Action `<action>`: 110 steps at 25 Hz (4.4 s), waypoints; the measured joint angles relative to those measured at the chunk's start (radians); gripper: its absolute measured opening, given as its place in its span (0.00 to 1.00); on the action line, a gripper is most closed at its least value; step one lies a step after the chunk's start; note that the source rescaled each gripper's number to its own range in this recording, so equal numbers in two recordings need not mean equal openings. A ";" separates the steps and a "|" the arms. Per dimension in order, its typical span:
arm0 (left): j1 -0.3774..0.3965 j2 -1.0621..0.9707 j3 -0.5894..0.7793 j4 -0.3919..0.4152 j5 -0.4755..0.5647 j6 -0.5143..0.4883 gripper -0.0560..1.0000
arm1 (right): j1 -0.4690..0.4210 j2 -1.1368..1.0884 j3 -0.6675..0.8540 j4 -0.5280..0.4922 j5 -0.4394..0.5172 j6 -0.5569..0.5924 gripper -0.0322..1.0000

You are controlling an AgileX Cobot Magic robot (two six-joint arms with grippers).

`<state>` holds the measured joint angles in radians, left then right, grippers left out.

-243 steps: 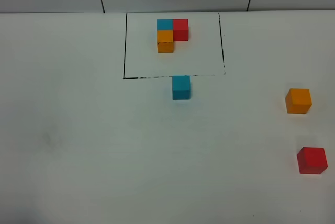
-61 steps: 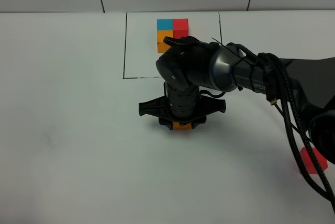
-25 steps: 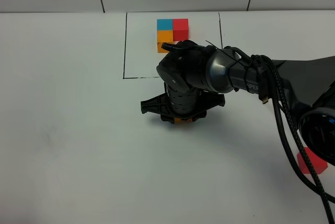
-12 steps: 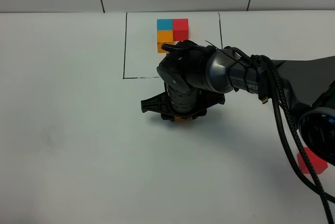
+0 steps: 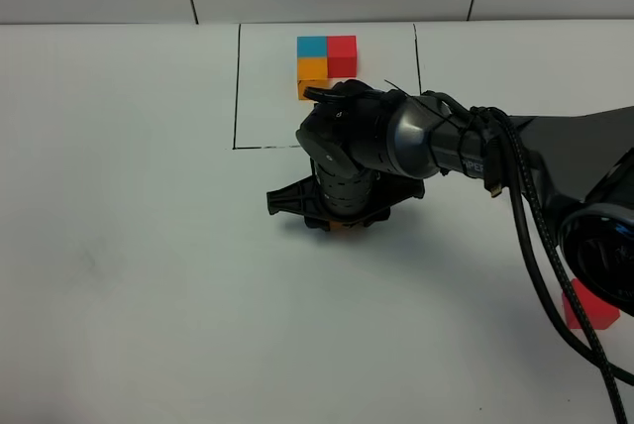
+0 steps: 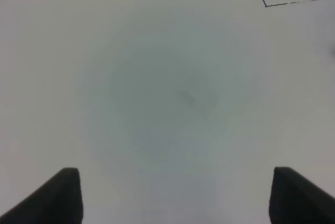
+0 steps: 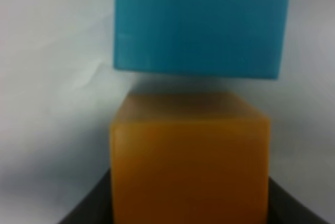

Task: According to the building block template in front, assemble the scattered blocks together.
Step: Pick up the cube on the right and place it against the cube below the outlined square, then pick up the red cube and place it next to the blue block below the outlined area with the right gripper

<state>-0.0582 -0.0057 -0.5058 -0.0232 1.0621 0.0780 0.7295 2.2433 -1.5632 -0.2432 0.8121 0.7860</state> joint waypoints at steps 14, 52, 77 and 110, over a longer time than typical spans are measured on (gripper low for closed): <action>0.000 0.000 0.000 0.000 0.000 0.000 0.68 | 0.000 0.001 -0.001 -0.023 -0.007 0.000 0.03; 0.000 0.000 0.000 0.000 0.000 0.000 0.68 | 0.000 0.004 -0.001 -0.043 -0.025 0.065 0.03; 0.000 0.000 0.000 0.000 0.000 0.002 0.68 | -0.005 0.007 -0.001 -0.007 -0.060 0.082 0.07; 0.000 0.000 0.000 0.000 0.000 0.002 0.68 | -0.318 -0.815 0.816 0.002 -0.090 -0.119 1.00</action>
<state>-0.0582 -0.0057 -0.5058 -0.0235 1.0621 0.0801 0.4113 1.4282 -0.7475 -0.2412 0.7222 0.6670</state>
